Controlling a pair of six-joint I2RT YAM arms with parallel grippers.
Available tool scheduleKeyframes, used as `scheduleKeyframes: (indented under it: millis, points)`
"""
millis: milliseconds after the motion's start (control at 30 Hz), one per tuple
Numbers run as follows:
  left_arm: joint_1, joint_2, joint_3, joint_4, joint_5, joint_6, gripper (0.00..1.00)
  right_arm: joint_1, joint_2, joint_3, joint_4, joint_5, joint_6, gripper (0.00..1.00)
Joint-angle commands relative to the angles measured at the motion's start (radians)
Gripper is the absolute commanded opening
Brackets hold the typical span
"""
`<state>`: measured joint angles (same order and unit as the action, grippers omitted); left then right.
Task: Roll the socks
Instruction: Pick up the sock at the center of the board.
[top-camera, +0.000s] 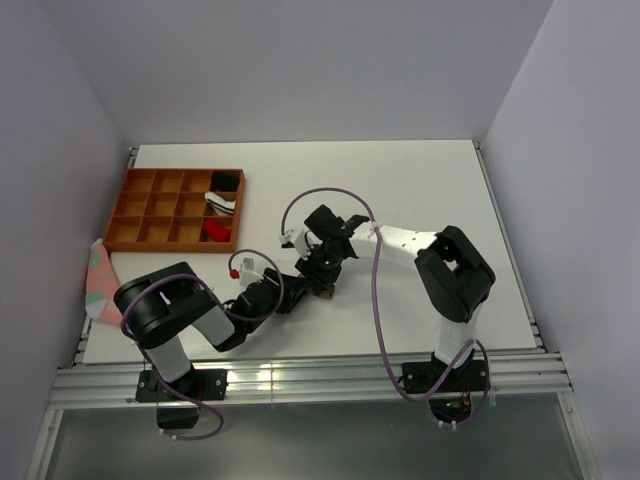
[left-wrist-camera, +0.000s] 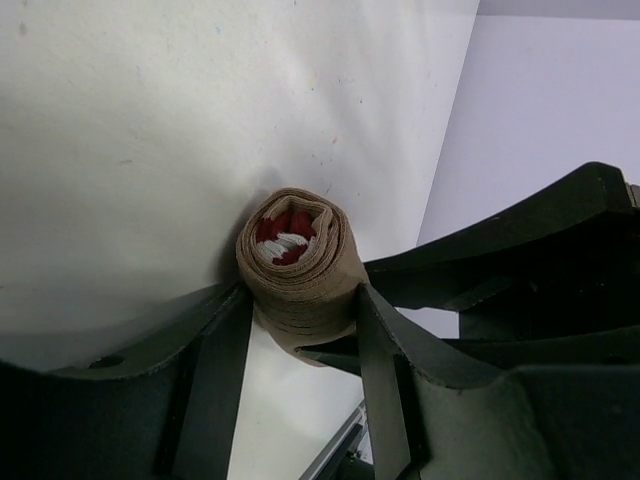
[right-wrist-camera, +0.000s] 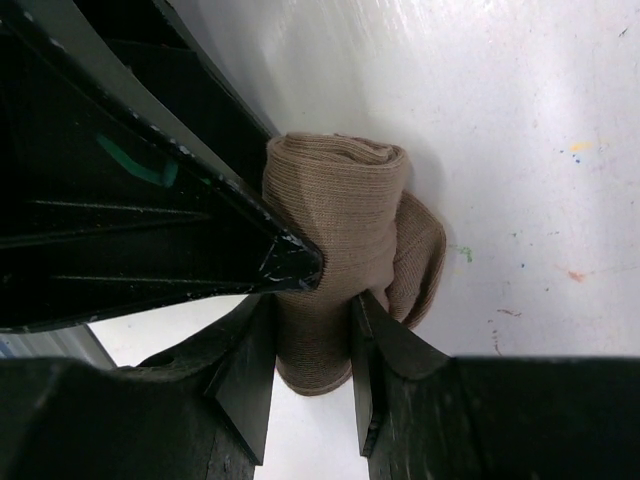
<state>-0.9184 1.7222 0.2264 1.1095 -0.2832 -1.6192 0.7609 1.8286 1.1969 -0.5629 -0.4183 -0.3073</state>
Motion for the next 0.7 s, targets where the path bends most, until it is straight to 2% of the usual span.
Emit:
scheduleKeyframes:
  millis: [0,100,233,367,667]
  points:
    - [-0.016,-0.053,0.042,-0.083,-0.034,-0.015,0.51,0.006,-0.064,0.043,-0.026,-0.086,0.025,0.01]
    - [-0.025,-0.093,0.066,-0.163,-0.051,-0.016,0.53,0.008,-0.078,0.047,-0.026,-0.094,0.031,0.01]
    - [-0.033,-0.118,0.103,-0.258,-0.056,-0.011,0.62,0.008,-0.091,0.055,-0.031,-0.103,0.039,0.01]
    - [-0.046,-0.142,0.128,-0.342,-0.066,-0.014,0.62,0.008,-0.104,0.075,-0.041,-0.108,0.042,0.01]
    - [-0.054,-0.154,0.137,-0.341,-0.063,-0.027,0.60,0.020,-0.124,0.093,-0.049,-0.142,0.053,0.01]
